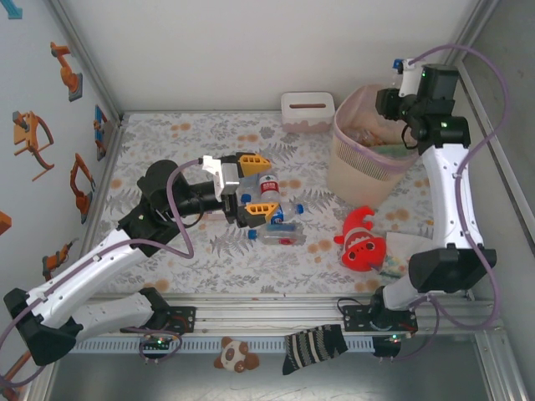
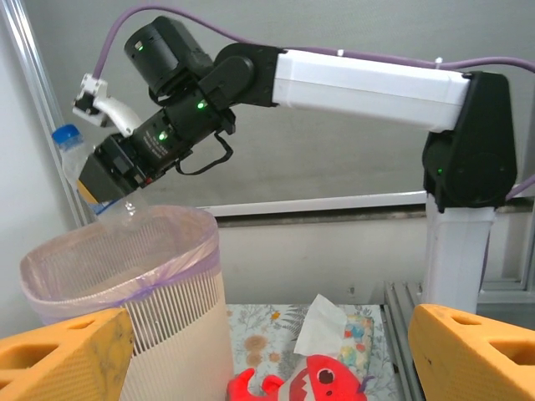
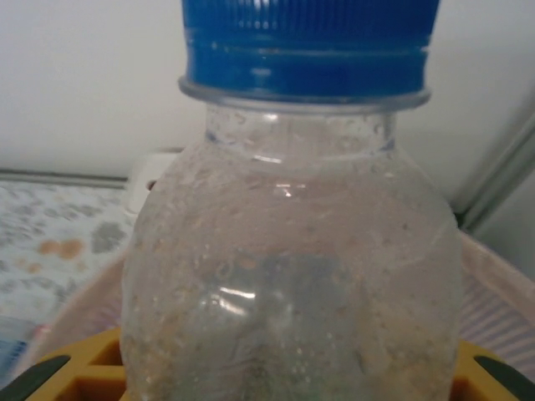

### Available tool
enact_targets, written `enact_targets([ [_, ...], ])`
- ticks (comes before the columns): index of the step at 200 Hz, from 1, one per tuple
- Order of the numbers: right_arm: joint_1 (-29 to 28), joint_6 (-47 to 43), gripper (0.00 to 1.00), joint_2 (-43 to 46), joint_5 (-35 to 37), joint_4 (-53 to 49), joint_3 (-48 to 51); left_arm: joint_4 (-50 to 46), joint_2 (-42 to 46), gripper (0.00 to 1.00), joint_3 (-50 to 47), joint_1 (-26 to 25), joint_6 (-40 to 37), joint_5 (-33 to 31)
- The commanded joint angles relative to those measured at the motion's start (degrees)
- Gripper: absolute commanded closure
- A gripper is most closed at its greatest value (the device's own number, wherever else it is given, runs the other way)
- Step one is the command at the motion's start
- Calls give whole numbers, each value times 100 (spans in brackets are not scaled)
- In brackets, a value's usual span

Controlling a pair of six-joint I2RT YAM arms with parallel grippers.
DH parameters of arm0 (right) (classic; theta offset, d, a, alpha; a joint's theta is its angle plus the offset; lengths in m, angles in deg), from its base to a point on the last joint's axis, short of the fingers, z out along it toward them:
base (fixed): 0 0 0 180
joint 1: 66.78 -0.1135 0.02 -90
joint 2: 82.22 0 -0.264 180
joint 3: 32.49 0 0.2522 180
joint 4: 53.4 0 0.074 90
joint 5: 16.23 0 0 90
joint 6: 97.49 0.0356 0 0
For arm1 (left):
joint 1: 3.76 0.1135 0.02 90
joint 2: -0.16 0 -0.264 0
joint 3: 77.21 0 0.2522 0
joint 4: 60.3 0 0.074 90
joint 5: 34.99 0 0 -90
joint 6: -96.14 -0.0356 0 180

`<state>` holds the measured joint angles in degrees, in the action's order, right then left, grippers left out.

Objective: Put the plastic bottles in the bin

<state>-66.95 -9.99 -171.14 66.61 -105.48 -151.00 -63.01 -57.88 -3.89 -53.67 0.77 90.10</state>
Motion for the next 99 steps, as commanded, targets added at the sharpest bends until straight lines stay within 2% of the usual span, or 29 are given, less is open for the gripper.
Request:
enact_targets([
  [1,-12,-1536,58,-311,629,-600,-275,-27,118,15,-48,-39,13,-20],
  [56,-18,-3424,58,-1040,1436,-860,-388,-41,40,15,-18,-40,57,-2],
  [99,-285,-4012,53,-1535,1748,-1025,-555,116,-49,15,-44,-51,138,30],
])
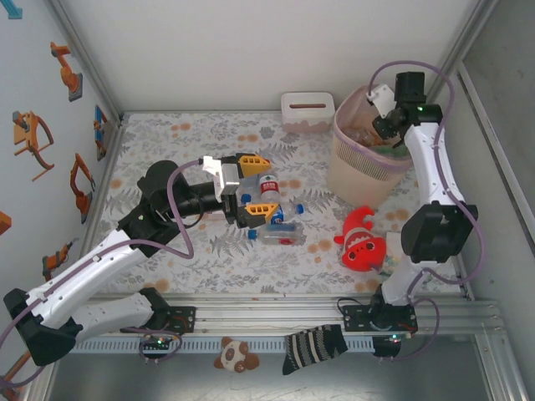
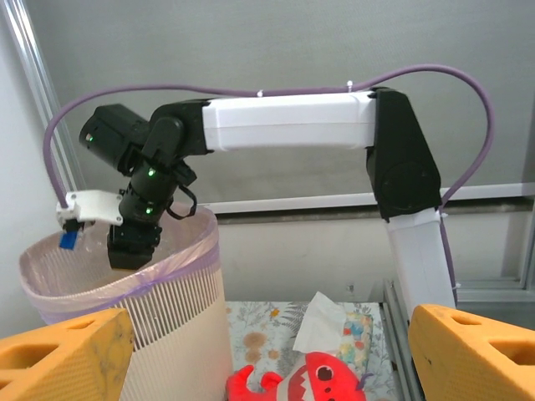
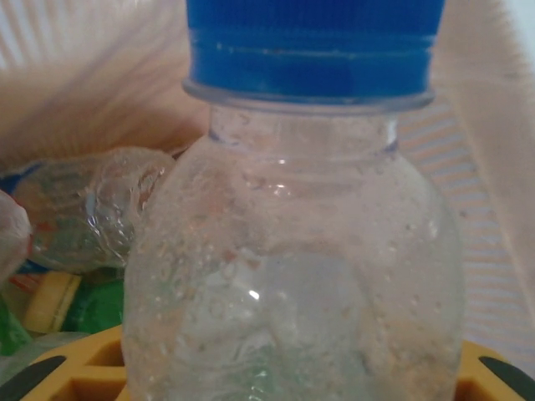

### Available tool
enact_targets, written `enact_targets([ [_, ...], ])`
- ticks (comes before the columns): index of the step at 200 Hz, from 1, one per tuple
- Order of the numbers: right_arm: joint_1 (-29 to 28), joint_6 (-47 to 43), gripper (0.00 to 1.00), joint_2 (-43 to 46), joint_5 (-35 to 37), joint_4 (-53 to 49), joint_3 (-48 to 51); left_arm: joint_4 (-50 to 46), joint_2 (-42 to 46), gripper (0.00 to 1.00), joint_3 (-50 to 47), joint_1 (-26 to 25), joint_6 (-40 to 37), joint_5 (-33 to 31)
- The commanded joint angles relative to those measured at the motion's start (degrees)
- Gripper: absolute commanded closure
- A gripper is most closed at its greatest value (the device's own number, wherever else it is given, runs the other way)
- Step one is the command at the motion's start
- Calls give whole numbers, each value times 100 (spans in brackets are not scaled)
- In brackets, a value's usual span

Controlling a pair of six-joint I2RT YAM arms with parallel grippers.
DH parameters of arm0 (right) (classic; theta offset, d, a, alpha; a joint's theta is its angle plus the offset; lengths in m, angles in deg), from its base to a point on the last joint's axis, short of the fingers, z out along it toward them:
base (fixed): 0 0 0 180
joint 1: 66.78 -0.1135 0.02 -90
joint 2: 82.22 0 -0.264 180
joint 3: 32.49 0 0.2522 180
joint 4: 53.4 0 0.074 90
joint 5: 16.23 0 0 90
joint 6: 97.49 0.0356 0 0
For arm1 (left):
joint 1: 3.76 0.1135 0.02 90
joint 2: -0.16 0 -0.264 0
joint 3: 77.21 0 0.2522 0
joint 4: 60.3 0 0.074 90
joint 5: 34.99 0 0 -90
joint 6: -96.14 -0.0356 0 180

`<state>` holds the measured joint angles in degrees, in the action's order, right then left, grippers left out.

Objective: Put the plastic bottles in the bin

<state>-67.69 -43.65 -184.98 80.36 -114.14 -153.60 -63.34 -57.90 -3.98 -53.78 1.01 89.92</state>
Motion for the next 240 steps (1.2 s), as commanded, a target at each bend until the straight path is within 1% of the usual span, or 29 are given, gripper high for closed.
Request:
enact_targets([
  [1,-218,-646,53,-163,384,-161,-295,154,-52,15,-33,-37,111,49],
  [61,-296,-550,52,-397,1085,415,99,186,14,15,-115,-52,194,72],
  [70,-309,-550,50,-389,1177,503,178,177,36,15,-126,-53,192,69],
  [84,-331,-550,45,-360,1302,655,287,200,63,15,-142,-52,192,67],
  [107,-357,-532,36,-268,1319,784,372,191,67,15,-121,-60,172,68],
  [132,-375,-482,32,-120,1385,810,398,158,75,15,-115,-53,159,67],
  [158,-375,-263,31,153,1270,854,469,162,85,15,-120,-61,165,68],
  [213,-349,775,30,807,458,840,454,171,93,15,-129,-69,156,68],
  [226,-295,1104,32,873,334,848,428,173,102,15,-145,-77,159,68],
  [240,-167,1731,36,861,205,837,337,173,108,15,-163,-77,154,62],
])
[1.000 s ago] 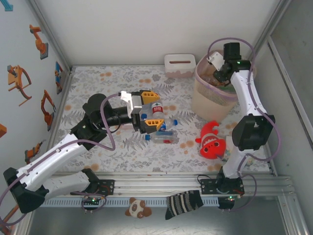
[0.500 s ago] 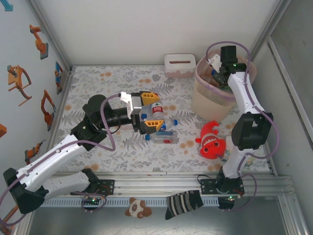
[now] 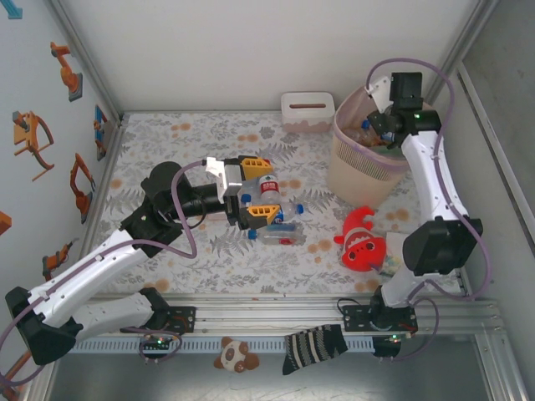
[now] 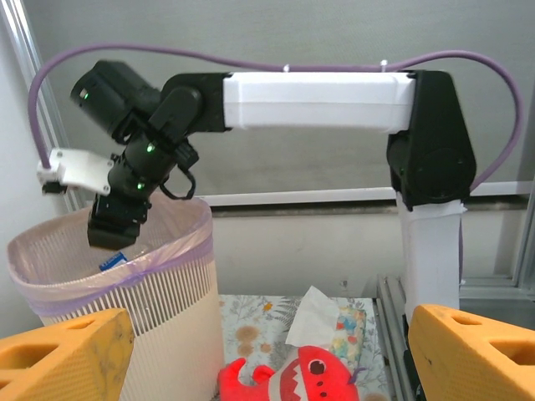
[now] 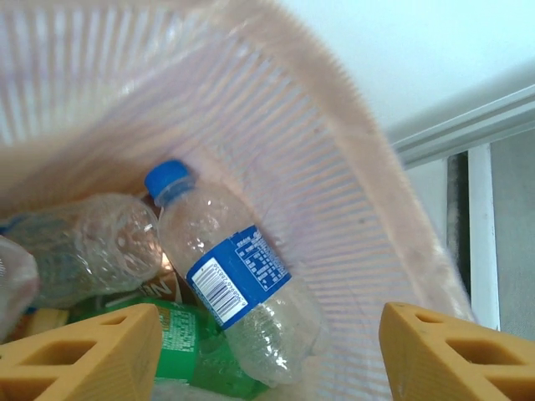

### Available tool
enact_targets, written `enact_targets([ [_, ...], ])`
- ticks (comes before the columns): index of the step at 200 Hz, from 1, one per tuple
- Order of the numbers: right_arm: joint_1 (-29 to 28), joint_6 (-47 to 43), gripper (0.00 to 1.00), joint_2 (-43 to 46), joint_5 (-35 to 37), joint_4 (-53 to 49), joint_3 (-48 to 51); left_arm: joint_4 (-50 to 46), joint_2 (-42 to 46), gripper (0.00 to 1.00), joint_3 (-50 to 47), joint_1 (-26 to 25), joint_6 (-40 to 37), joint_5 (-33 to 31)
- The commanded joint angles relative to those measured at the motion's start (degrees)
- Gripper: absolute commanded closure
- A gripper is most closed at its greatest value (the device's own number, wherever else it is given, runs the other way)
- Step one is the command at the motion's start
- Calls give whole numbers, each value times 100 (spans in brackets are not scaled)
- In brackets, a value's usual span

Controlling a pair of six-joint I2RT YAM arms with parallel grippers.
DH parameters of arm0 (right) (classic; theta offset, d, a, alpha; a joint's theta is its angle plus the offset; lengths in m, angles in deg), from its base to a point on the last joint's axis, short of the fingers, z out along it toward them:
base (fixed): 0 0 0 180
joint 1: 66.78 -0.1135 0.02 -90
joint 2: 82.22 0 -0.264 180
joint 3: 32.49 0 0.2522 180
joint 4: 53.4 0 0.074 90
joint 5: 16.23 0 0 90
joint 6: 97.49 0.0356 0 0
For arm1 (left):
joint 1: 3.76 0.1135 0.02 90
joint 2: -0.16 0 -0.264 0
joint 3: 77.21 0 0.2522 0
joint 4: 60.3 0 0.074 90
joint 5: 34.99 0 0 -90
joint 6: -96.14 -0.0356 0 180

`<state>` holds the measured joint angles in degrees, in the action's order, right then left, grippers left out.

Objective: Put the plastic bottles in the bin

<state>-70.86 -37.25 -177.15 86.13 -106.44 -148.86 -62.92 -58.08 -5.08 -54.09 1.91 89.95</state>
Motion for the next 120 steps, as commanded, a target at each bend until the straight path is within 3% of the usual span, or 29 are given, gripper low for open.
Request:
enact_targets([
  [1,165,1146,37,80,-387,69,-142,128,127,15,-54,-47,68,63],
  [32,586,2797,51,-118,-958,-73,-311,112,151,15,-89,-41,48,64],
  [56,756,3564,59,-326,-1464,-118,-304,65,180,15,-111,-39,21,50],
  [120,776,4073,65,-887,-1928,-1,-236,-310,181,15,-153,-42,-88,-541],
])
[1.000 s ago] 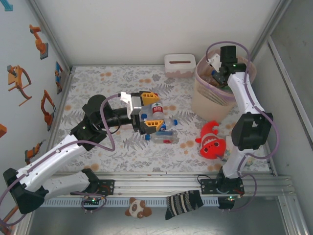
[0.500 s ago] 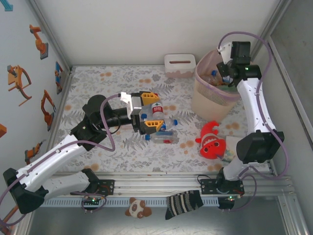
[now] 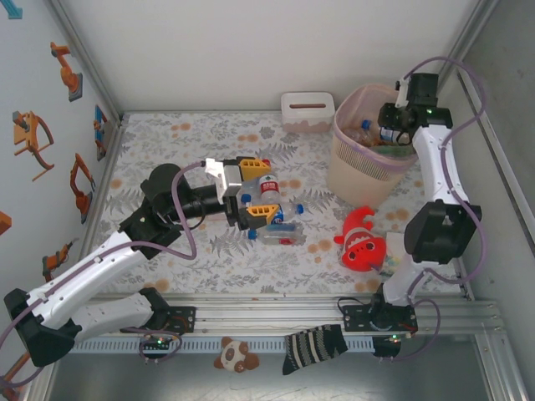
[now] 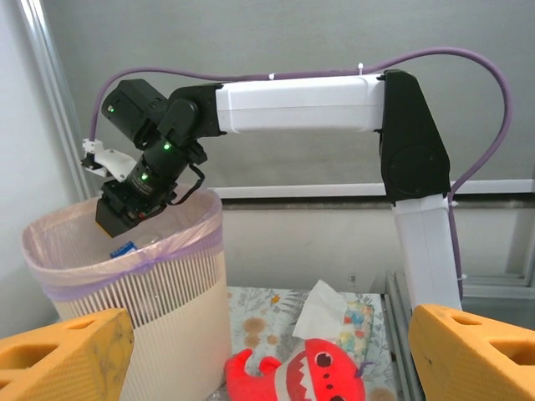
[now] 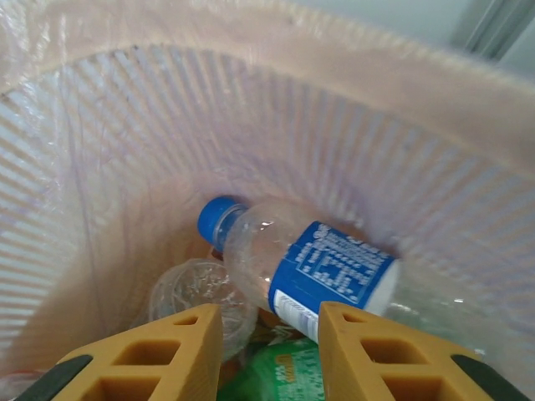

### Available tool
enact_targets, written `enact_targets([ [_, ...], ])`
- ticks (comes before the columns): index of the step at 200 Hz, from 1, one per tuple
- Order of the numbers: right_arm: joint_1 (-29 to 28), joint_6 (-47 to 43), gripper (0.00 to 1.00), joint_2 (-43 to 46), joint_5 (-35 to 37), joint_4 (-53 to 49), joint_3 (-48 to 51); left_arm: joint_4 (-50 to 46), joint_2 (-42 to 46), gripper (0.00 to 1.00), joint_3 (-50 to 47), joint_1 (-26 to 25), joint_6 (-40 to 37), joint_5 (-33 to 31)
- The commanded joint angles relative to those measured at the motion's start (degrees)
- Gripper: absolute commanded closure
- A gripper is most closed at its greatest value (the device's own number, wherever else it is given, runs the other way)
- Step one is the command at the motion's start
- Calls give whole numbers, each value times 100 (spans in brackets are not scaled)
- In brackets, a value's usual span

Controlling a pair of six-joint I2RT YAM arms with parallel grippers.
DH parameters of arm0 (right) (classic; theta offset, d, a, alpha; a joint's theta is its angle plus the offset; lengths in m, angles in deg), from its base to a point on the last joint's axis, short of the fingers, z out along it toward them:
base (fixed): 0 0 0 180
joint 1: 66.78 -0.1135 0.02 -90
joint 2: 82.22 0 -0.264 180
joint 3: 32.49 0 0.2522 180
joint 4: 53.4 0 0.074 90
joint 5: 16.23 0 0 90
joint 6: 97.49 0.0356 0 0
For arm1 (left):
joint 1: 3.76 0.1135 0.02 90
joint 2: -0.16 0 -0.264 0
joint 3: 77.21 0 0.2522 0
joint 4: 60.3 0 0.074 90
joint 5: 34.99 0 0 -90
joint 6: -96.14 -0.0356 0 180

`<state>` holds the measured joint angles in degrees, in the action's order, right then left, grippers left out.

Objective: Put the plastic bottles in the bin

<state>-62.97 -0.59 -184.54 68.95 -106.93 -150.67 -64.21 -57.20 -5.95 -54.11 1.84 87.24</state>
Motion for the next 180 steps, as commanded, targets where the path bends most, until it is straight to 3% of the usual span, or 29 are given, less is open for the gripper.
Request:
enact_targets([
  [1,-13,409,65,-157,-207,52,-53,-188,94,15,-68,-42,-81,-278],
  [85,-12,286,66,-505,108,18,252,-913,-151,16,107,-24,-14,-1488],
  [127,-14,321,66,-32,-32,-154,51,-2000,-529,17,546,123,105,-2417],
  [180,-18,583,65,884,-470,-238,96,-2710,-970,17,656,675,295,-2781],
])
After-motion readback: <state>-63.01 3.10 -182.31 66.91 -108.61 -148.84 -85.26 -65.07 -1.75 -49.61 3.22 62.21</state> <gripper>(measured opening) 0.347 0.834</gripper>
